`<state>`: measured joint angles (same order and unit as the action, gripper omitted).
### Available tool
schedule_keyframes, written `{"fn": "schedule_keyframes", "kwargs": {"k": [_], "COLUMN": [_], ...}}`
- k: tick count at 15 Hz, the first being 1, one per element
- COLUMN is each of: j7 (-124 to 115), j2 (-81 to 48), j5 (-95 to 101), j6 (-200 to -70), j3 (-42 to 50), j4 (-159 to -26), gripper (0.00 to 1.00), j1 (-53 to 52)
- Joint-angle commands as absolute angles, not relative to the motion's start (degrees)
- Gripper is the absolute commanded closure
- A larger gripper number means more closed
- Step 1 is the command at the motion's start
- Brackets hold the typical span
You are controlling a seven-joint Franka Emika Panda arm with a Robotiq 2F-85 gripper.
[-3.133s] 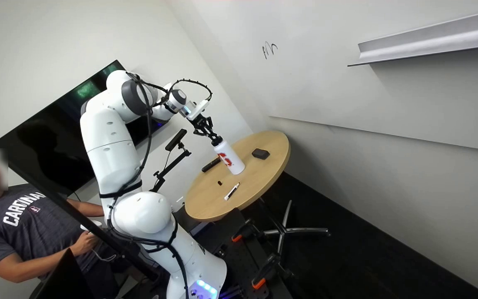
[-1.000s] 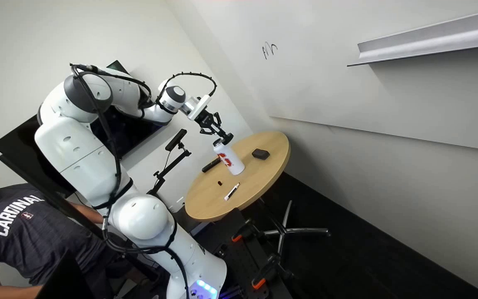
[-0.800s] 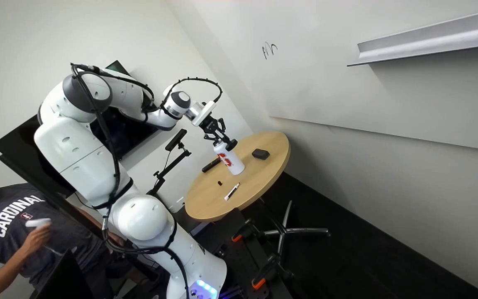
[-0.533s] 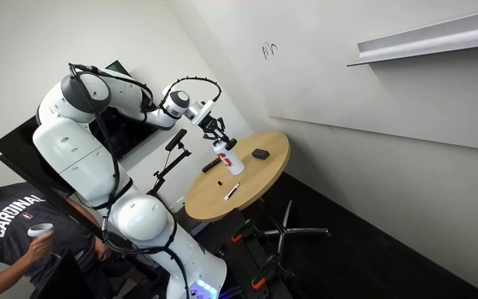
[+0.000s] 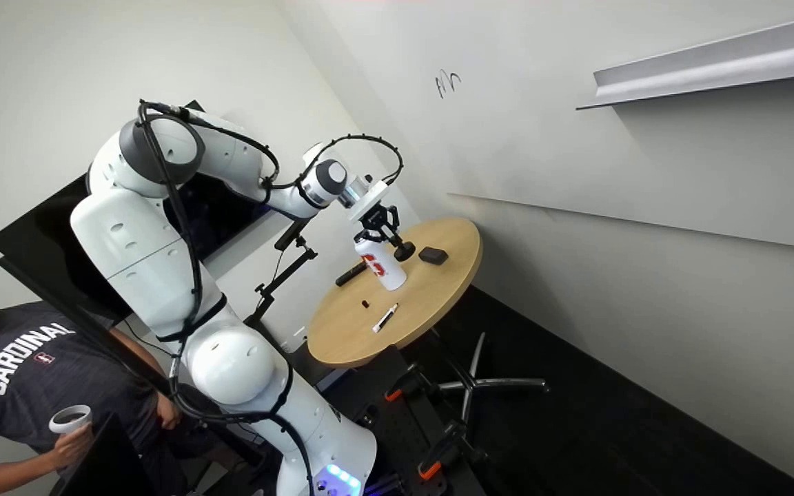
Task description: Take the lid on the bottle and put it on the table
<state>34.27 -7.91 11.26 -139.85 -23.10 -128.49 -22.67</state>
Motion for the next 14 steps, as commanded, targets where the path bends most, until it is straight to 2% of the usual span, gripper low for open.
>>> {"fn": "schedule_keyframes", "kwargs": {"k": [1, 8, 14], "j7": [34.83, 28.42, 20.29], "j2": [-9.67, -13.41, -16.45], "j5": [10.89, 13.57, 18.32], "j6": [-147.94, -158.54, -161.09], "j3": [-22.76, -22.43, -20.79], "j4": [-132.67, -138.37, -139.65], "gripper": [0.95, 0.94, 0.94], "j1": [-20.76, -20.81, -22.28]}}
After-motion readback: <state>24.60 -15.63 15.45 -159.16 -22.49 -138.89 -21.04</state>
